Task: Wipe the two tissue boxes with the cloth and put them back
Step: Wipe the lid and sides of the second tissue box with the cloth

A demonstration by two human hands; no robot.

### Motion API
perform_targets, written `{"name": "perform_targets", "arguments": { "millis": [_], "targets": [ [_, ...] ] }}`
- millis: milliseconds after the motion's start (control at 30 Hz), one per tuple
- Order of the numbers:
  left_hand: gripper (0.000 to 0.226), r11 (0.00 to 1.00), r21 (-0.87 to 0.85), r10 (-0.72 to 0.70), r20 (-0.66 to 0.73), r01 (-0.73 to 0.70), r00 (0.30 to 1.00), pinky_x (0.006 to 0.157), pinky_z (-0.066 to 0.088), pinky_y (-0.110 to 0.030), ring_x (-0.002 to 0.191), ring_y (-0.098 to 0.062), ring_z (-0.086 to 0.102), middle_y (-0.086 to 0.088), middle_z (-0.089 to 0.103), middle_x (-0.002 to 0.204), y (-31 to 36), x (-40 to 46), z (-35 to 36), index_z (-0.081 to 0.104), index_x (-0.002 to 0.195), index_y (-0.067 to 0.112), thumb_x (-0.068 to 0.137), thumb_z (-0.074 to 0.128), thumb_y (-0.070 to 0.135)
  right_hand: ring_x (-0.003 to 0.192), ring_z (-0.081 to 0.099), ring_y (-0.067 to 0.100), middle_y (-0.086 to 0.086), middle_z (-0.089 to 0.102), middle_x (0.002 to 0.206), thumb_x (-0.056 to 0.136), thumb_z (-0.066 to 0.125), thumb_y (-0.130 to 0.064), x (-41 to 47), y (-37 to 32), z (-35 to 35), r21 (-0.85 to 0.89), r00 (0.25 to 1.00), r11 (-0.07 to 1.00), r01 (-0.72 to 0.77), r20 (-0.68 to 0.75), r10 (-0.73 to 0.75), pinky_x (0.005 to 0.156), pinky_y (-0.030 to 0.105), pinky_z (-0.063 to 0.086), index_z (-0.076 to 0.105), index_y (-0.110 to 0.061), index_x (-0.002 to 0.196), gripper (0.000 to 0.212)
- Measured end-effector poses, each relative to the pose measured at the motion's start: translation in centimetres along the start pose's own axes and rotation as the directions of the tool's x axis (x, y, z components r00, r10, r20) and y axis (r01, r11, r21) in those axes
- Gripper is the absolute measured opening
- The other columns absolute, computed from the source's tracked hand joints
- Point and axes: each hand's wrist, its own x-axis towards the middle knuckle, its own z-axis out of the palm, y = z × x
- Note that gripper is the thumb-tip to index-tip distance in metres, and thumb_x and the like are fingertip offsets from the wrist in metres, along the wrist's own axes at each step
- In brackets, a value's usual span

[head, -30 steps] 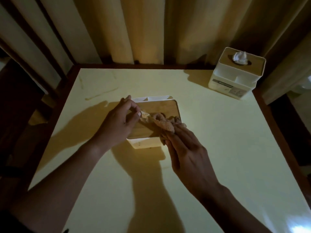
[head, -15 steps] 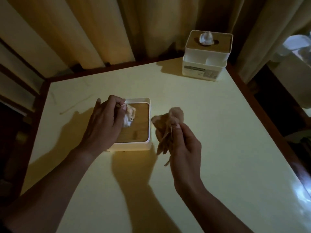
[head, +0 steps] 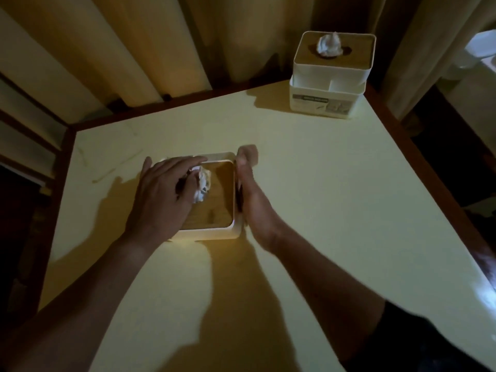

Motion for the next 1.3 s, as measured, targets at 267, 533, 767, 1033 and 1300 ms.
{"name": "perform_targets", "arguments": {
  "millis": [267, 533, 767, 1033, 1300],
  "targets": [
    [0.032, 1.0, 0.001, 0.007, -0.021, -0.007, 1.0, 0.122, 0.024, -0.055, 0.123, -0.014, 0.059, 0.009, 0.067, 0.131, -0.3, 0.2, 0.2, 0.062, 0.134, 0.034, 0.108, 0.044, 0.028, 0.163, 0.024, 0.012, -0.015, 0.017, 0.178, 0.103, 0.029, -0.067, -4.0, 3.1, 2.0, -0.048, 0.978, 0.977, 0.209, -0.013, -0.21, 0.13, 0.058, 0.027, 0.003, -0.046, 0.17, 0.075],
    [0.031, 0.999, -0.017, 0.033, -0.067, -0.034, 0.997, 0.115, 0.035, -0.048, 0.116, -0.01, 0.059, 0.009, 0.069, 0.128, 0.0, 0.2, 0.2, 0.065, 0.13, 0.03, 0.106, 0.046, 0.026, 0.13, 0.066, 0.011, -0.003, 0.069, 0.14, 0.111, 0.02, -0.066, -1.8, 2.6, 0.1, 0.021, 0.999, 1.0, -0.007, -0.047, 0.008, 0.116, 0.042, 0.052, 0.057, -0.033, 0.148, 0.061],
    [0.032, 0.999, -0.007, 0.043, -0.066, -0.044, 0.997, 0.109, 0.037, -0.035, 0.117, -0.007, 0.058, 0.012, 0.068, 0.128, -0.2, 0.2, 0.3, 0.066, 0.132, 0.028, 0.106, 0.048, 0.027, 0.149, 0.047, 0.012, -0.004, 0.043, 0.165, 0.1, 0.029, -0.069, -2.0, 0.6, 1.8, 0.005, 0.983, 0.983, 0.183, -0.018, -0.183, 0.119, 0.041, 0.044, 0.019, -0.034, 0.17, 0.079],
    [0.031, 0.999, -0.016, 0.026, -0.1, -0.028, 0.995, 0.108, 0.037, -0.033, 0.113, -0.004, 0.055, 0.011, 0.07, 0.127, 0.0, 0.1, 0.3, 0.068, 0.13, 0.029, 0.106, 0.049, 0.029, 0.116, 0.073, 0.002, -0.012, 0.077, 0.128, 0.11, 0.021, -0.068, -2.7, 2.4, 1.1, 0.063, 0.993, 0.998, -0.019, -0.119, 0.027, 0.102, 0.034, 0.059, 0.067, -0.042, 0.132, 0.058],
    [0.03, 0.999, -0.02, 0.042, -0.094, -0.044, 0.995, 0.107, 0.039, -0.037, 0.115, -0.009, 0.058, 0.009, 0.07, 0.126, 0.0, 0.0, 0.1, 0.068, 0.129, 0.025, 0.106, 0.048, 0.029, 0.132, 0.063, 0.003, -0.001, 0.062, 0.15, 0.109, 0.023, -0.068, -0.1, 0.1, 1.3, -0.015, 0.993, 0.996, 0.092, -0.072, -0.093, 0.104, 0.027, 0.057, 0.041, -0.029, 0.162, 0.068]
  ]
}}
